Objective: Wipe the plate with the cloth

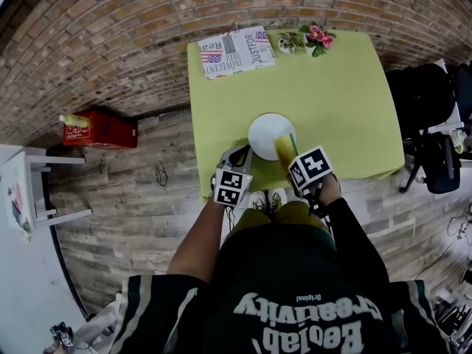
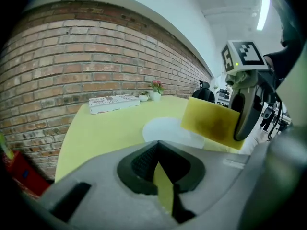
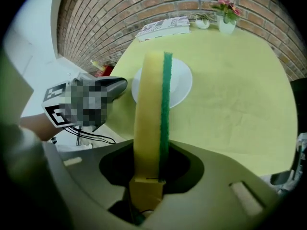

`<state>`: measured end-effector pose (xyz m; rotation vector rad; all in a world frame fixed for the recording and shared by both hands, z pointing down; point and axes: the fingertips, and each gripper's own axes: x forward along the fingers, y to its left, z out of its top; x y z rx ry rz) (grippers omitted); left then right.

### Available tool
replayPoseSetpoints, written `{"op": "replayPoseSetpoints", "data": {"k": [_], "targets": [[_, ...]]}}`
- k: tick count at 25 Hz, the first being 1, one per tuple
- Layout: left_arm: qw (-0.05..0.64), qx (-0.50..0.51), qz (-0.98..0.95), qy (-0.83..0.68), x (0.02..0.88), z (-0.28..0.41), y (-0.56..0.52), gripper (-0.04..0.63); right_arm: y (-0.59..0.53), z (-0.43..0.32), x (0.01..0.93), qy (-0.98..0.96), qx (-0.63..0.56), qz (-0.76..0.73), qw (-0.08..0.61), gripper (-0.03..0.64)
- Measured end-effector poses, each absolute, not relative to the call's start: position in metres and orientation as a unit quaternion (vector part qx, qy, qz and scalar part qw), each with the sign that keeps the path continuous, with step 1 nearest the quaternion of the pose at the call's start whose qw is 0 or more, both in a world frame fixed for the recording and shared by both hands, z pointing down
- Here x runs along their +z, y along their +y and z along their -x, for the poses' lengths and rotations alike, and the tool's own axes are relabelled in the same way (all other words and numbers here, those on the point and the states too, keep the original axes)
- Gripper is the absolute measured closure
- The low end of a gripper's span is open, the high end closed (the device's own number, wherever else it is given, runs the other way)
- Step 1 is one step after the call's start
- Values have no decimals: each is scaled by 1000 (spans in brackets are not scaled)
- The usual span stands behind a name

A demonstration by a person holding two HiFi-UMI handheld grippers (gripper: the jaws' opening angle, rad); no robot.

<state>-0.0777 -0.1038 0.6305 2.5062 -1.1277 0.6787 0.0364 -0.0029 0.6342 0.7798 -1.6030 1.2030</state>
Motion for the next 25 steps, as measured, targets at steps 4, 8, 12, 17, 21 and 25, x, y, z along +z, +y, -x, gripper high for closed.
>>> {"op": "replayPoseSetpoints", "data": {"k": [4,8,12,17,21,25], "targets": [[158,250,-868,-399,633,78,-104,588,5,-17,633,-670,481,-282,491,479],[175,255,-851,-424,635,83,-104,588,8,-6,630,-682,471,-253,499,479],[198,262,-836,-440,640,85,-102,588,7,-5,632,-689,465,-233,505,479],[202,273,-821,-460,642,88,-98,588,6,1,634,-697,460,-212,507,479],[205,267,-811,-479,641,91,-100,588,10,0,637,-698,460,-197,512,480],[201,267,-812,-479,642,91,-99,588,15,-1,644,-699,458,-188,516,479]]}}
